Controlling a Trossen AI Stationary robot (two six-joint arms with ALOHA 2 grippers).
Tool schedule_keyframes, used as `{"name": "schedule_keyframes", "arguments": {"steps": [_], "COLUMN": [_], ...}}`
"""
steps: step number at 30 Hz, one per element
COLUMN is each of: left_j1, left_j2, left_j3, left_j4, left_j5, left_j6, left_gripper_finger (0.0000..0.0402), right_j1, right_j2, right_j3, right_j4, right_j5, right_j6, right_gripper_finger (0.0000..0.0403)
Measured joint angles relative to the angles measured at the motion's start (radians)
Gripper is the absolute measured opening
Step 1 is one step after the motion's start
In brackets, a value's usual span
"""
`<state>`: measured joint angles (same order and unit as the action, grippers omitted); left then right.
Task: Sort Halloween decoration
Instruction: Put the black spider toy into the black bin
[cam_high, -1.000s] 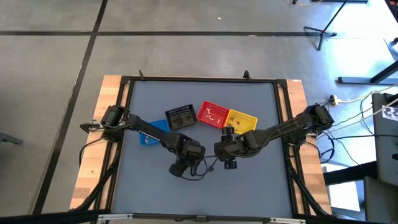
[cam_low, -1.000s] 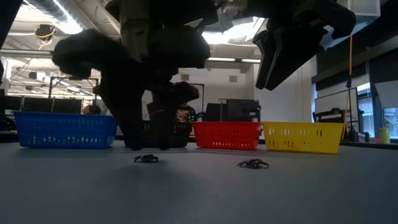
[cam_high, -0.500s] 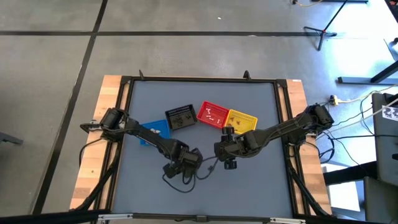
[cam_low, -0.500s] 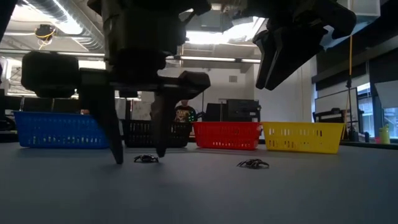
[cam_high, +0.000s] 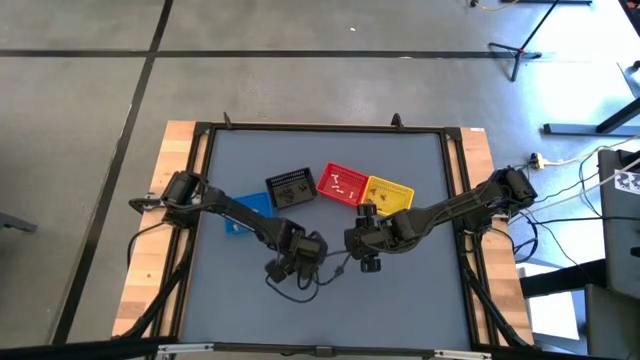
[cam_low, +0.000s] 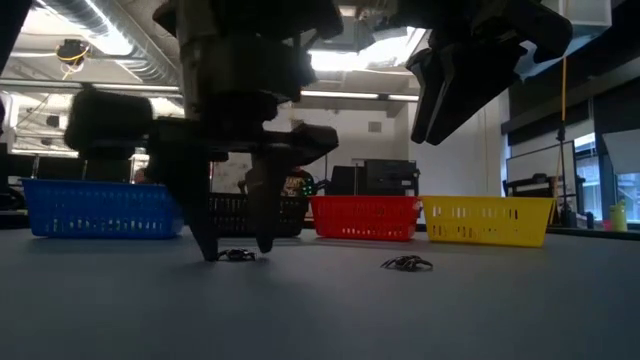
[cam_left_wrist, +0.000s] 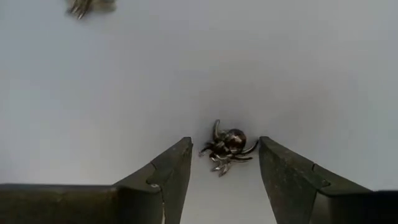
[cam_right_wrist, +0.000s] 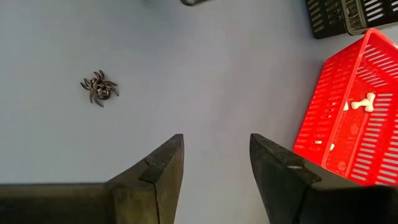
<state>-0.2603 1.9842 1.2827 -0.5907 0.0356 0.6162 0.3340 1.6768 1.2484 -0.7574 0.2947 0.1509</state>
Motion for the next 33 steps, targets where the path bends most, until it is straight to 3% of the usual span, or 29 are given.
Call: {"name": "schedule_keyframes", "arguments": {"steps": [7, 20, 33], "left_j1": [0.027, 0.003, 0.003], "left_j2": [0.001, 0.001, 0.003], "left_j3": [-0.001, -0.001, 0.019], "left_j4": [0.0, -0.002, 0.0], "left_j5": [0.042, 0.046, 0.049], "left_j6": [-0.032, -0.04, -0.178], "left_gripper_finger": [0.0169, 0.0098, 0.0063], "right_j1": [0.0, 0.0, 0.0], "right_j2": [0.0, 0.0, 0.0], "right_j3": [0.0, 0.0, 0.0], "right_j4": [0.0, 0.0, 0.0], "right_j5": [0.0, 0.0, 0.0], "right_j6": [0.0, 0.0, 0.0], "right_gripper_finger": [0.0182, 0.0182, 0.0182]}}
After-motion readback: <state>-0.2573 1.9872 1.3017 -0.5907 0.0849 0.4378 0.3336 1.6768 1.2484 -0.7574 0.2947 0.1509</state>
